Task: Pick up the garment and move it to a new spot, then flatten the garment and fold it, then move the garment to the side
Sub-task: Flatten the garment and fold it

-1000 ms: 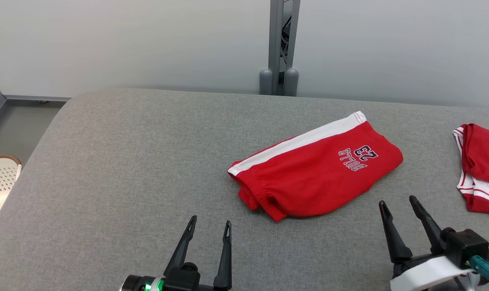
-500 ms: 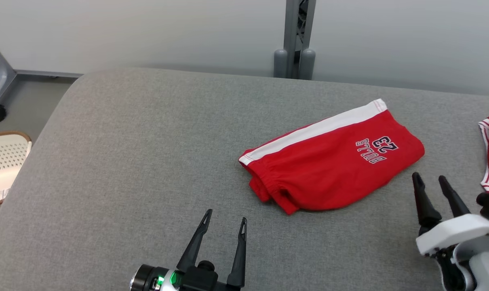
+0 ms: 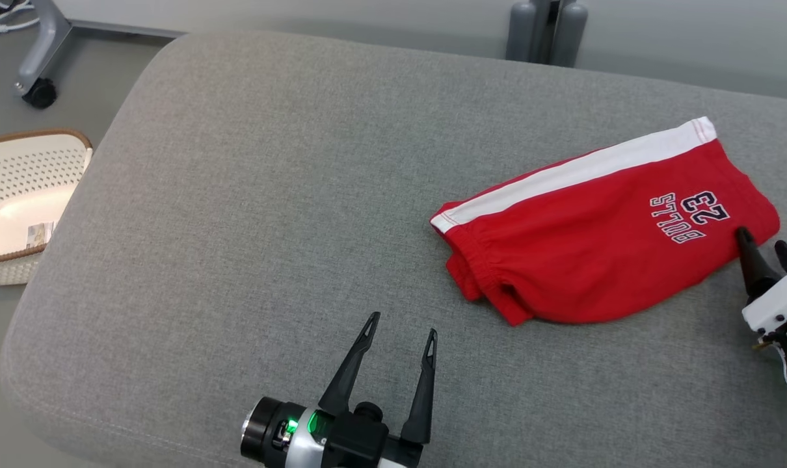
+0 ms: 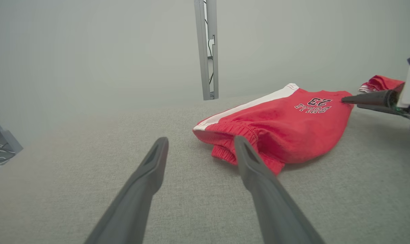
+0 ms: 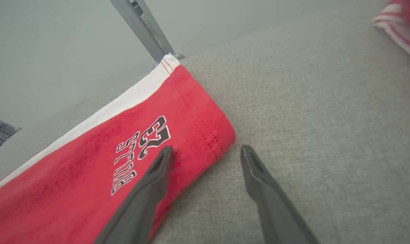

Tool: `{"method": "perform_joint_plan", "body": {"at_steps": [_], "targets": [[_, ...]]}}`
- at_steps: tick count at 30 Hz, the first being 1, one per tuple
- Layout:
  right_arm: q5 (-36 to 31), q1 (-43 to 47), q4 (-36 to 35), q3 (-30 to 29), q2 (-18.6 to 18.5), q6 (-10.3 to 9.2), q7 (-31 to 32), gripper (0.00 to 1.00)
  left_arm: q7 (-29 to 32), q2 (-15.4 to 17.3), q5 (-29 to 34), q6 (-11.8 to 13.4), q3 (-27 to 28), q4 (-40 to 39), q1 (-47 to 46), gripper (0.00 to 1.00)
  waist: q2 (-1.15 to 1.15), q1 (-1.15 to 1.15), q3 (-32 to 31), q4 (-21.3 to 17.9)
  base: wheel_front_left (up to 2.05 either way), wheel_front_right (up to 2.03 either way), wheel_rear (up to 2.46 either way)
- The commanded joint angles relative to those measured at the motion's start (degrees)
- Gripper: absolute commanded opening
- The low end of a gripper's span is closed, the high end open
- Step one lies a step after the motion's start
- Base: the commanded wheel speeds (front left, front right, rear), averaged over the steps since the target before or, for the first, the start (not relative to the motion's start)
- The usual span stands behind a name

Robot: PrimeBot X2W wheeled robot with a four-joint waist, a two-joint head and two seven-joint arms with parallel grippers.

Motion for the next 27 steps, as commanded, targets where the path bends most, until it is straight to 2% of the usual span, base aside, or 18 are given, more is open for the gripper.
{"method": "perform_joint_plan", "body": {"at_steps": [1, 8, 9, 10, 12, 13, 21, 27], "targets": [[0.8, -1.3, 0.9, 0.2, -1.0, 0.0, 0.2, 1.0, -0.2, 0.1, -0.5, 0.7, -0.5, -0.2, -1.3, 1.0, 0.0, 0.0, 1.9, 1.5, 0.0, 0.0, 0.0], [5.0, -6.0, 5.2, 3.3, -3.0, 0.0, 2.2, 1.0, -0.2, 0.1, -2.1, 2.6, -3.9, -0.2, -4.1, 1.0, 0.0, 0.0, 5.2, 3.5, 0.0, 0.0, 0.0], [5.6, -6.2, 5.4, 3.9, -3.0, 0.0, 2.6, 0.78, -0.2, 0.1, -2.2, 2.9, -4.2, -0.2, -4.4, 1.0, 0.0, 0.0, 5.3, 3.6, 0.0, 0.0, 0.0], [5.8, -6.3, 5.3, 4.7, -2.9, 0.0, 2.8, 0.45, -0.2, 0.1, -2.2, 3.1, -4.5, -0.1, -4.5, 1.0, 0.0, 0.0, 5.4, 3.8, 0.0, 0.0, 0.0], [6.6, -6.3, 4.9, 6.4, -3.0, 0.0, 3.2, 0.12, -0.2, 0.1, -2.5, 3.4, -4.8, 0.0, -4.8, 1.0, 0.0, 0.0, 5.6, 3.9, 0.0, 0.0, 0.0], [7.1, -6.2, 4.8, 7.0, -3.1, 0.0, 3.3, 0.0, -0.2, 0.1, -2.7, 3.6, -4.9, 0.1, -5.0, 1.0, 0.0, 0.0, 5.7, 3.9, 0.0, 0.0, 0.0], [10.2, -4.9, 3.3, 11.0, -4.5, 0.0, -1.5, 0.0, -0.2, 0.1, -3.0, 4.4, -5.0, 0.8, -5.5, 1.0, 0.0, 0.0, 4.4, 2.4, 0.0, 0.0, 0.0], [12.6, -2.8, 0.7, 14.3, -4.3, 0.0, -6.4, 0.0, -0.2, 0.1, -2.5, 3.5, -4.0, 1.3, -5.1, 1.0, 0.0, 0.0, 2.4, -0.4, 0.0, 0.0, 0.0]]}}
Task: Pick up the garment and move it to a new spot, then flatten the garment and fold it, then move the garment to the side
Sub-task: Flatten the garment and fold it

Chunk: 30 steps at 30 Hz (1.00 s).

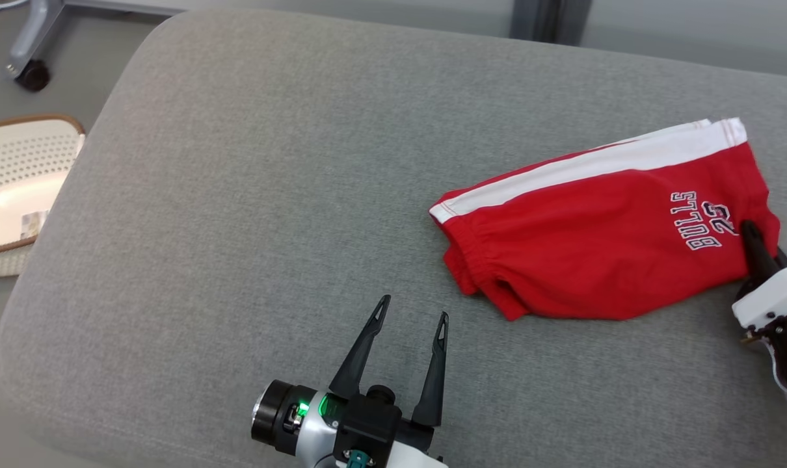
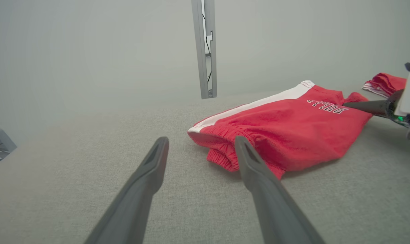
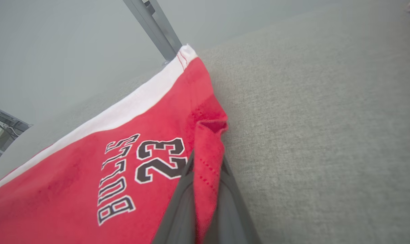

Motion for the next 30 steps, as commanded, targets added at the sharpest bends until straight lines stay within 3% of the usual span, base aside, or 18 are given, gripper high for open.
{"method": "perform_joint_plan", "body": {"at_steps": [1, 15, 24, 30], "targets": [[0.9, 1.5, -0.6, 0.7, 0.1, 0.0, -1.3, 0.0, -0.2, 0.2, 0.5, -0.4, 0.7, 0.3, -0.1, 1.0, 0.0, 0.0, -1.3, -1.7, 0.0, 0.0, 0.0], [3.7, 9.5, -4.1, 0.3, -1.0, 0.0, -5.6, 0.0, -0.2, 0.2, 2.0, -3.4, 4.3, 1.6, 2.1, 1.0, 0.0, 0.0, -6.3, -9.6, 0.0, 0.0, 0.0], [-0.9, 12.3, -6.6, -3.5, -0.3, 0.0, -5.6, 0.0, -0.2, 0.2, 1.8, -4.8, 5.5, 2.0, 3.1, 1.0, 0.0, 0.0, -8.6, -11.7, 0.0, 0.0, 0.0], [-4.7, 13.1, -11.9, -3.9, 1.3, 0.0, -5.6, 0.0, -0.2, 0.2, 1.5, -5.6, 6.0, 2.5, 3.9, 1.0, 0.0, 0.0, -10.1, -11.7, 0.0, 0.0, 0.0]]}}
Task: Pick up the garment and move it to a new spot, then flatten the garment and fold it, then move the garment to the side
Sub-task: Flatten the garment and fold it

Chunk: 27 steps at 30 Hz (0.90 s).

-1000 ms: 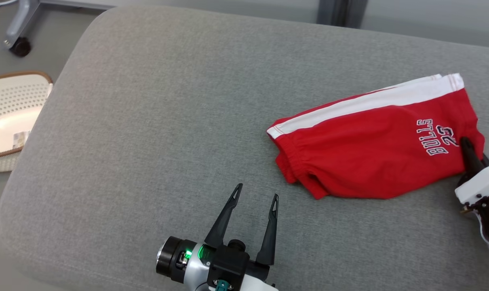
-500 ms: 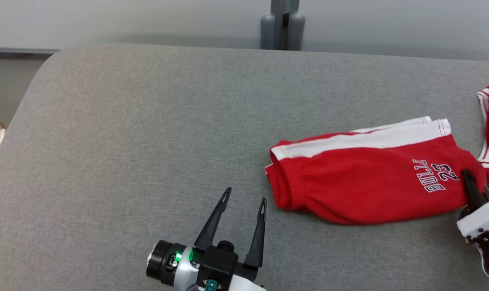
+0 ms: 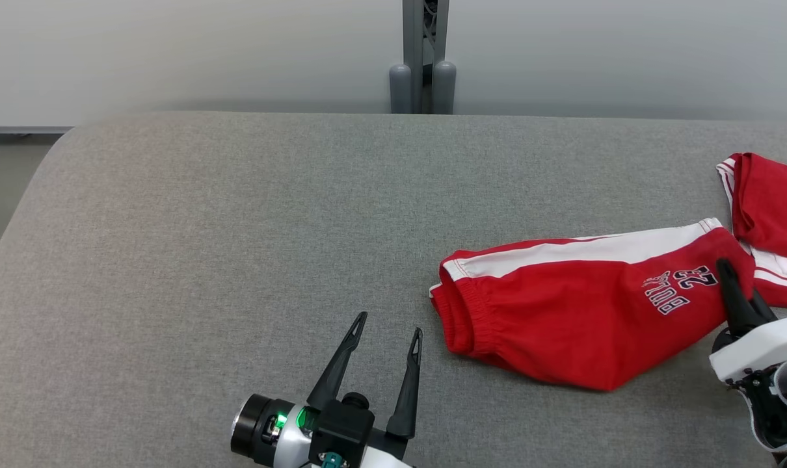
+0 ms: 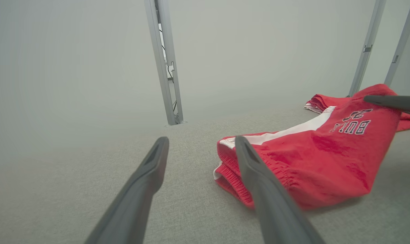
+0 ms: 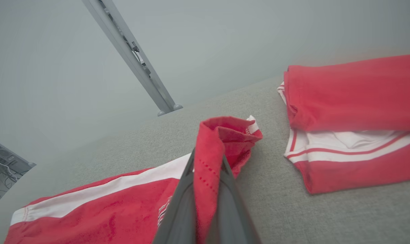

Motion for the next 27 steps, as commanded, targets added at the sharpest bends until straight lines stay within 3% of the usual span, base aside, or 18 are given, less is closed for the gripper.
{"method": "perform_joint_plan", "body": {"at_steps": [1, 16, 27], "targets": [[-0.7, 0.7, -1.0, 0.0, 0.1, 0.0, -0.4, 0.0, -0.2, 0.2, -0.1, -0.2, 0.4, 0.1, 0.5, 1.0, 0.0, 0.0, -0.3, 0.1, 0.0, 0.0, 0.0], [-7.5, 2.6, -14.9, 7.6, 3.3, 0.0, 1.6, 0.0, -0.2, 0.2, 0.3, -1.8, 1.9, 0.3, 2.0, 1.0, 0.0, 0.0, -2.8, 3.1, 0.0, 0.0, 0.0], [-11.8, 3.2, -18.3, 13.9, 4.8, 0.0, 6.7, 0.0, -0.2, 0.2, 0.2, -2.0, 1.9, 0.0, 2.3, 1.0, 0.0, 0.0, -2.7, 5.6, 0.0, 0.0, 0.0]]}}
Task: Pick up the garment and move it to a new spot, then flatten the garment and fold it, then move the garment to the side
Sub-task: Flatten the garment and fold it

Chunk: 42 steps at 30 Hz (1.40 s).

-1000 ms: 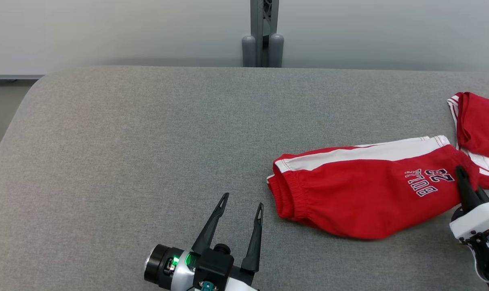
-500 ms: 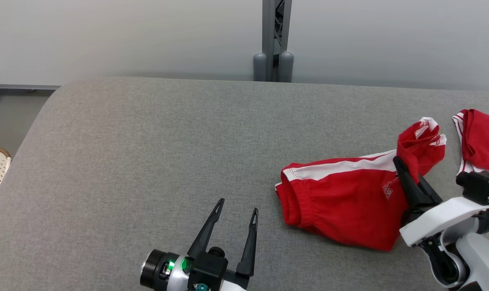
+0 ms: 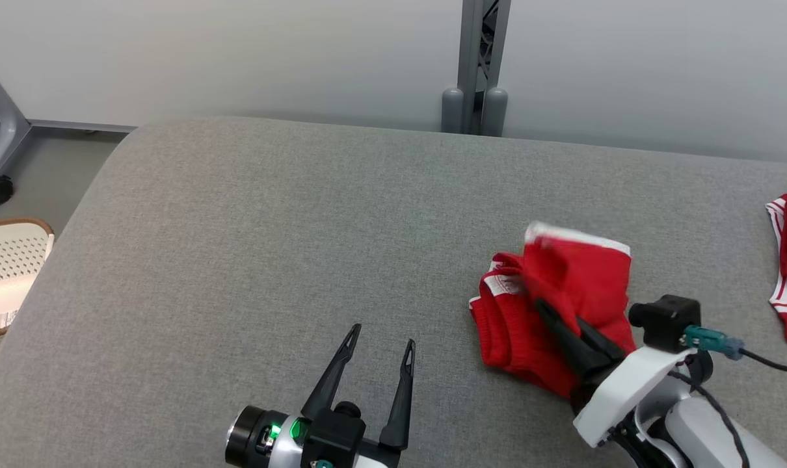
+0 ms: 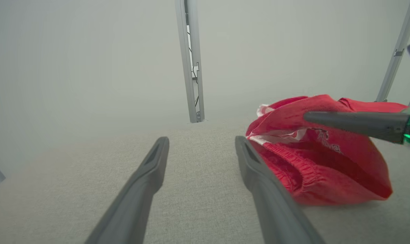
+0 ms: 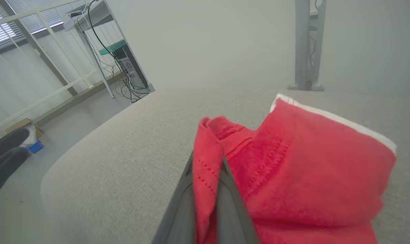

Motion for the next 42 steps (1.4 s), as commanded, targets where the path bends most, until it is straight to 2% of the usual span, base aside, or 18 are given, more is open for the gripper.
{"method": "perform_joint_plan", "body": {"at_steps": [1, 15, 16, 17, 18, 24, 29, 35, 42], "targets": [[-1.2, 0.6, 0.2, 0.7, -0.4, 0.0, 0.6, 0.0, -0.2, 0.2, 0.0, -0.1, 0.2, -0.2, 0.3, 1.0, 0.0, 0.0, 0.1, 0.4, 0.0, 0.0, 0.0], [-2.6, 3.2, 0.9, 7.5, 0.0, 0.0, 2.9, 0.0, -0.2, 0.2, -0.1, -0.2, 0.5, 0.3, 1.0, 1.0, 0.0, 0.0, -0.7, 1.8, 0.0, 0.0, 0.0], [-2.8, 3.3, 0.9, 7.6, -0.1, 0.0, 2.9, 0.22, -0.2, 0.2, -0.2, -0.2, 0.5, 0.3, 1.1, 1.0, 0.0, 0.0, -0.8, 1.7, 0.0, 0.0, 0.0], [-3.0, 3.5, 1.1, 7.7, -0.1, 0.0, 2.8, 0.56, -0.2, 0.2, -0.3, -0.2, 0.5, 0.3, 1.1, 1.0, 0.0, 0.0, -0.9, 1.6, 0.0, 0.0, 0.0], [-3.2, 3.6, 1.4, 7.4, 0.0, 0.0, 2.4, 1.0, -0.2, 0.2, -0.3, -0.3, 0.6, 0.3, 1.1, 1.0, 0.0, 0.0, -1.0, 1.5, 0.0, 0.0, 0.0], [-4.2, 4.6, 1.1, 2.0, 0.3, 0.0, -1.9, 1.0, -0.2, 0.2, -0.2, -0.3, 1.1, 0.4, 1.7, 1.0, 0.0, 0.0, -1.9, 0.2, 0.0, 0.0, 0.0], [-7.5, 5.8, 1.6, -5.4, 0.9, 0.0, -5.4, 1.0, -0.2, 0.2, -0.7, -0.1, 2.4, -0.2, 2.2, 1.0, 0.0, 0.0, -2.6, -1.8, 0.0, 0.0, 0.0], [-13.4, 7.8, 1.1, -14.2, 2.2, 0.0, -6.8, 1.0, -0.2, 0.2, -1.1, -0.2, 3.6, -1.0, 2.3, 1.0, 0.0, 0.0, -2.7, -5.2, 0.0, 0.0, 0.0], [-18.9, 11.3, -0.7, -19.9, 3.9, 0.0, -6.9, 1.0, -0.2, 0.2, -1.5, 0.0, 4.3, -1.4, 2.3, 1.0, 0.0, 0.0, -2.7, -8.6, 0.0, 0.0, 0.0]]}}
